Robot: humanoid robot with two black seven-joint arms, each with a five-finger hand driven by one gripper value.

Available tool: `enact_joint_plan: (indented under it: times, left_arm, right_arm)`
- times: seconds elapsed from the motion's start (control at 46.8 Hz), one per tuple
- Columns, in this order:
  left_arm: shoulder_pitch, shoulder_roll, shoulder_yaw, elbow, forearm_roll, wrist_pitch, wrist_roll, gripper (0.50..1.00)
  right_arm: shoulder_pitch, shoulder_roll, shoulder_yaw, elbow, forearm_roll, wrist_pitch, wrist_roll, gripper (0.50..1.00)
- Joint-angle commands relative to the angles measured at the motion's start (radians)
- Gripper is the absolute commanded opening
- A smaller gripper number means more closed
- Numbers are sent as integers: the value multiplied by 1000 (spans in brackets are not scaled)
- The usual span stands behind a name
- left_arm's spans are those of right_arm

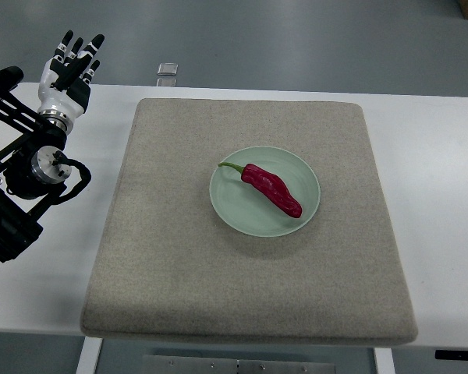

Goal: Place red pepper on plate with left hand

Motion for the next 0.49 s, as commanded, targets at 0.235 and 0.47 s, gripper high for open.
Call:
enact_joint_plan:
  times: [0.235,0.47]
  left_arm:
    - [2,4,-27,-1,0,-23,0,1000]
    - [1,4,-30,-2,0,-32,0,1000]
  right_arm:
    - [0,0,0,0,0,0,0,928]
    - [0,0,0,0,0,0,0,928]
